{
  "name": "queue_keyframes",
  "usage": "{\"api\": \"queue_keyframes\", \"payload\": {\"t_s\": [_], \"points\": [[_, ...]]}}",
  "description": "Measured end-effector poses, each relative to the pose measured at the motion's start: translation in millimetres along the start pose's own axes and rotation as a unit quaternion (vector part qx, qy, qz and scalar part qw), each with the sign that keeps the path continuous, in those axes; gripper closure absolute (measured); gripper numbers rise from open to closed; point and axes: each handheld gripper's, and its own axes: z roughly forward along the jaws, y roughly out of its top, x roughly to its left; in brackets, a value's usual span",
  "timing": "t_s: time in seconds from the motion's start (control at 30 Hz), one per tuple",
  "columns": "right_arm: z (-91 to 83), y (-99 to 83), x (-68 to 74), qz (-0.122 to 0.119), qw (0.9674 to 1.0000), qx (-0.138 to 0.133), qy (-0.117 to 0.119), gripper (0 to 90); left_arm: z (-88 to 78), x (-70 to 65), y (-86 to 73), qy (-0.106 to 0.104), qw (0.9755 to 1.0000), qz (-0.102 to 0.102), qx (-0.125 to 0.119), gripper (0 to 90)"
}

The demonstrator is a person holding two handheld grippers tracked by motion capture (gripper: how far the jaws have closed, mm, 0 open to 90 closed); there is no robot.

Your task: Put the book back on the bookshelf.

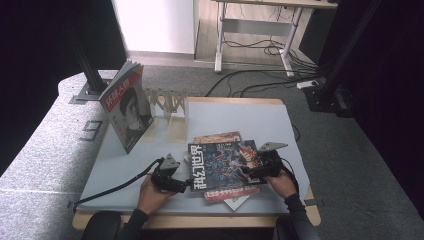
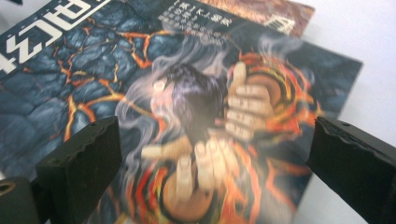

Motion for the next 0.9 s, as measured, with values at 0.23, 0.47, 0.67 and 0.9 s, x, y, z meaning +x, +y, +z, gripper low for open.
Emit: {"api": "queue_keyframes", "payload": {"t_s": [0.23,0.47,0.67,0.9], "points": [[20.1,16.7,-4.3,-0.010,0.9999,0.011,0.007,2.6,-3.0,-10.2,-5.3,-0.008,0.9999,0.004,-0.004,14.3],[36.4,29.3,-8.5,-0.010,0.9997,0.017,0.014,2.7,-5.7,-15.2,-8.1,-0.019,0.9998,0.008,-0.006,14.3],[49.1,38.2,-12.6,-0.006,0.9996,0.016,0.020,2.1,-7.5,-18.9,-10.8,-0.022,0.9996,0.014,-0.004,14.3],[58.9,47.9,-17.4,-0.005,0.9996,0.020,0.019,2.0,-4.0,-19.6,-13.7,-0.026,0.9995,0.015,0.002,13.9]]}}
